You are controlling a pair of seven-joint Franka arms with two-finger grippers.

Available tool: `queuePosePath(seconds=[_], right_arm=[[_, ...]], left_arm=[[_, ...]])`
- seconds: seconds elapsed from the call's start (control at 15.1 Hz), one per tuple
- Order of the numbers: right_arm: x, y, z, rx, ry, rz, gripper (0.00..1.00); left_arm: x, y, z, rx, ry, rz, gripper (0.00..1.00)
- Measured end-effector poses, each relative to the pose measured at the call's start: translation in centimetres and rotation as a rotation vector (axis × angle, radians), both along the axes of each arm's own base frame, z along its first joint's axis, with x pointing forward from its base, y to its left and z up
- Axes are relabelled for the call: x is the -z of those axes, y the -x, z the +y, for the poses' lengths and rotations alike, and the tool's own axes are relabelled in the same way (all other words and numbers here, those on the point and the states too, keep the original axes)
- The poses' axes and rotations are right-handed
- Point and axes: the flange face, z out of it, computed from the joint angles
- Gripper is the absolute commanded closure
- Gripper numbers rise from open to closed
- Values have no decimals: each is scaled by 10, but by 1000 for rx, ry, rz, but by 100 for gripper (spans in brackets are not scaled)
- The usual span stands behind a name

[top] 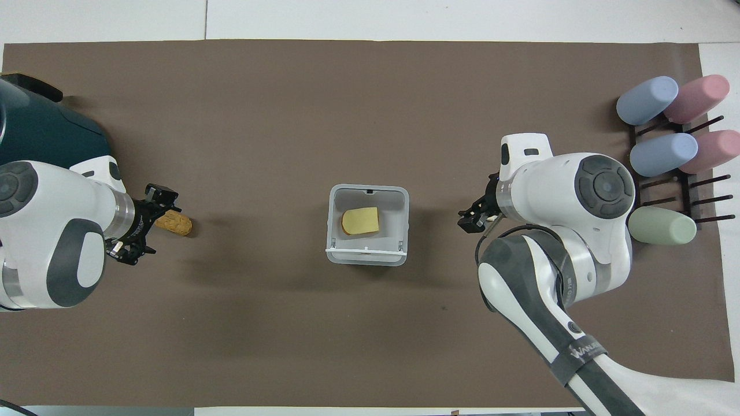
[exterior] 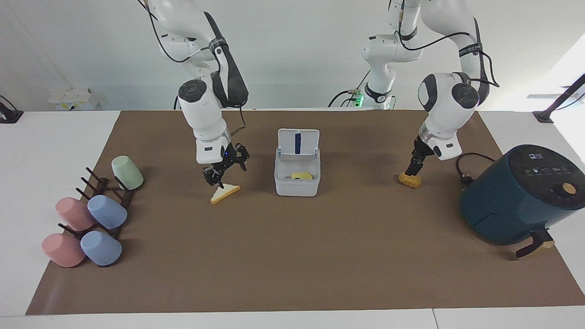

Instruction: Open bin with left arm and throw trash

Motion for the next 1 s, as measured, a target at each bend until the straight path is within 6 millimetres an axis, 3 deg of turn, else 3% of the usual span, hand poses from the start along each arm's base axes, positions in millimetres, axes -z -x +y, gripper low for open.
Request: queuePosePath(seconds=[0.33, 0.4, 0.46, 0.53, 0.86, 1.0], right_arm=[[43, 1, -12, -333, 37, -10, 0], [56, 0, -11, -394, 39, -8, 0], [67, -1, -10, -444, 46, -8, 0], [75, -2, -7, -494, 69, -6, 0], [83, -1, -1, -622, 164, -7, 0], [83, -1, -2, -634, 176, -5, 2]], left_arm=[[32, -8, 0, -15, 2, -19, 0], [36, -8, 1, -16, 2, -15, 25], [38, -8, 2, -19, 1, -14, 80], [40, -8, 4, -24, 1, -14, 100], [38, -9, 7, -28, 2, -22, 100], [28, -14, 4, -19, 4, -43, 100]])
